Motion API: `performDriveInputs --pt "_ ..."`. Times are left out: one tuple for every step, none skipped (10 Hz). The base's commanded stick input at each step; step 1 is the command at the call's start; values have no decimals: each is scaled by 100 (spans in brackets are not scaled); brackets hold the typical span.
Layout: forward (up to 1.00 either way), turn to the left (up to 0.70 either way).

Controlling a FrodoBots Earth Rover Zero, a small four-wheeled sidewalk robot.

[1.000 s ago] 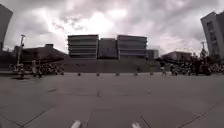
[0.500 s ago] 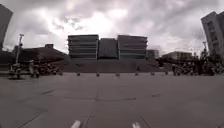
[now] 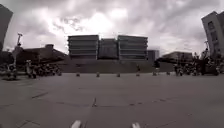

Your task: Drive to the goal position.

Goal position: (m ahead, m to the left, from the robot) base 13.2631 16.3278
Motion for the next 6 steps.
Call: performDriveInputs --pt "69 0" --pt "69 0" --pt "69 0" --pt "69 0" --pt "69 0" --pt "69 0"
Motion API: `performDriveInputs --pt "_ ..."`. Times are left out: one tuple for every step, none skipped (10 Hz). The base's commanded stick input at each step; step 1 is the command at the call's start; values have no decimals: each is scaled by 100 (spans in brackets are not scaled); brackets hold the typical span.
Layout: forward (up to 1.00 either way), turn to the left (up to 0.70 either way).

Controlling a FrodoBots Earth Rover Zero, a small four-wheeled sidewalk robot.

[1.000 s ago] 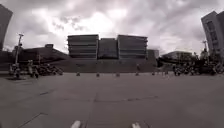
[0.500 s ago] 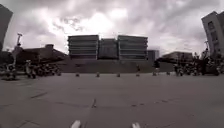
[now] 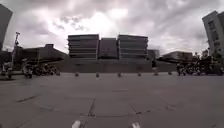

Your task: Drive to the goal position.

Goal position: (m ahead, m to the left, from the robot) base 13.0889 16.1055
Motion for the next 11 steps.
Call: performDriveInputs --pt "69 0" --pt "69 0" --pt "69 0" --pt "69 0" --pt "69 0" --pt "69 0" --pt "69 0" --pt "69 0" --pt "67 0" --pt "67 0" --pt "67 0"
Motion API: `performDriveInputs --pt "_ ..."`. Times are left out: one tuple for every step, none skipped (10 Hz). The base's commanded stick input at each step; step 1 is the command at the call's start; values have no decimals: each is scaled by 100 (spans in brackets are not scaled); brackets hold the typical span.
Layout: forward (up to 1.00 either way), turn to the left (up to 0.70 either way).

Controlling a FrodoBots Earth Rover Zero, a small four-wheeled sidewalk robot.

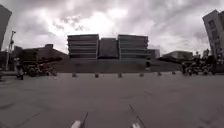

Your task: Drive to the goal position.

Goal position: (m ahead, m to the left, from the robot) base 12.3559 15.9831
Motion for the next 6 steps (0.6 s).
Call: performDriveInputs --pt "67 0" --pt "67 0" --pt "67 0" --pt "67 0" --pt "67 0" --pt "67 0"
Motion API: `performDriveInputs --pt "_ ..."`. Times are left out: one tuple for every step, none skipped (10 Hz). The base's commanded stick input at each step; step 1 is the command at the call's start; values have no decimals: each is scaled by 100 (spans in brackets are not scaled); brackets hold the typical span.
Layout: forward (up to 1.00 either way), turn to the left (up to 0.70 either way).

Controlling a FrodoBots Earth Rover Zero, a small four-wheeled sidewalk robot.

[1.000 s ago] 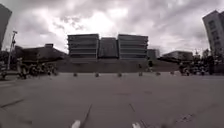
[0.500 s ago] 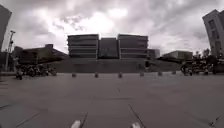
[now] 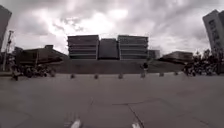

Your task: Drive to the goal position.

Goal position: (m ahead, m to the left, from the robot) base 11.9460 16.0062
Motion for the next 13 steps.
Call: performDriveInputs --pt "67 0" --pt "67 0" --pt "67 0" --pt "67 0" --pt "67 0" --pt "67 0" --pt "67 0" --pt "67 0" --pt "67 0" --pt "67 0" --pt "67 0" --pt "67 0" --pt "68 0"
